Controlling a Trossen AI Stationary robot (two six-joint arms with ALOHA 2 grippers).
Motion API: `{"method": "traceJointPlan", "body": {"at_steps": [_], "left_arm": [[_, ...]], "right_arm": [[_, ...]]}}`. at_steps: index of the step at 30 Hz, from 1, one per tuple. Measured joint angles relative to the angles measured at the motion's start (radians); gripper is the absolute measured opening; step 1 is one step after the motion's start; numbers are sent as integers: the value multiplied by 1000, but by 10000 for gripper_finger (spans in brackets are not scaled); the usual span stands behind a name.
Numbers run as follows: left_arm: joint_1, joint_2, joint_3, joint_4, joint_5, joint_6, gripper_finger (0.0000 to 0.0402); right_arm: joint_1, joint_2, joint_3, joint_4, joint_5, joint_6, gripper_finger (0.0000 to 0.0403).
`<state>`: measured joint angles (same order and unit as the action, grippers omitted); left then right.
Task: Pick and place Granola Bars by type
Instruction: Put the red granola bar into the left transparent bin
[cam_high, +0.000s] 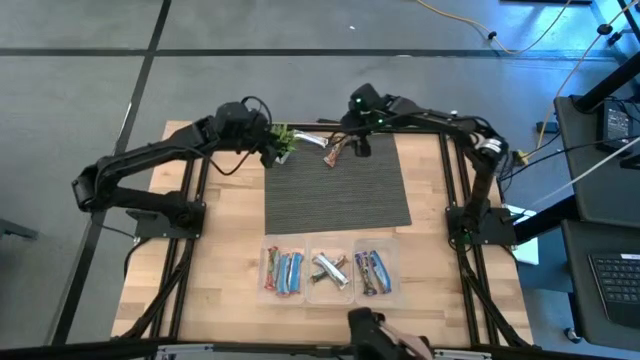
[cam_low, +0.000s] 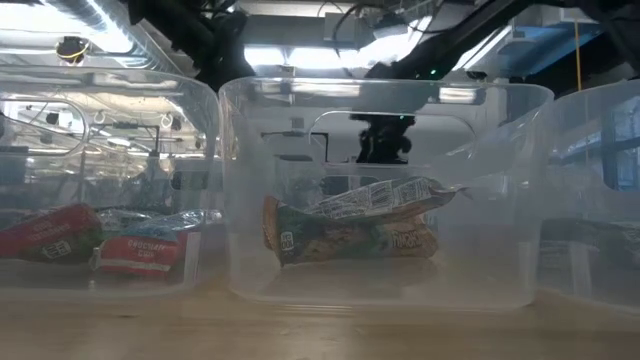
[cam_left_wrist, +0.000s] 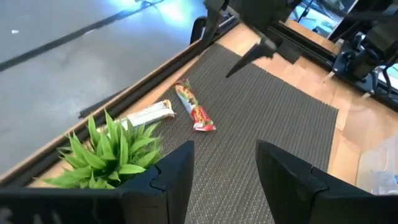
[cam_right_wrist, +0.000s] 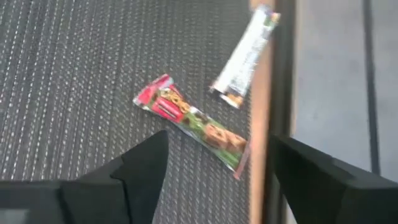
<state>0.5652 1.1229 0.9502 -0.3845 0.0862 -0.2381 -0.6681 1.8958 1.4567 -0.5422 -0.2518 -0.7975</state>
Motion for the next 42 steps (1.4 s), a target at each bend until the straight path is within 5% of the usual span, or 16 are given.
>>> {"method": "traceJointPlan", "body": {"at_steps": [7, 30, 42], "left_arm": [[0, 0, -24, 10, 0, -13, 166], [0, 1, -28, 15, 1, -27, 170], [0, 1, -28, 15, 0, -29, 170]], "right_arm": [[42, 101, 30, -2, 110, -50, 279], [99, 257, 40, 76, 191, -179, 232], [101, 270, 76, 36, 267, -176, 122]]}}
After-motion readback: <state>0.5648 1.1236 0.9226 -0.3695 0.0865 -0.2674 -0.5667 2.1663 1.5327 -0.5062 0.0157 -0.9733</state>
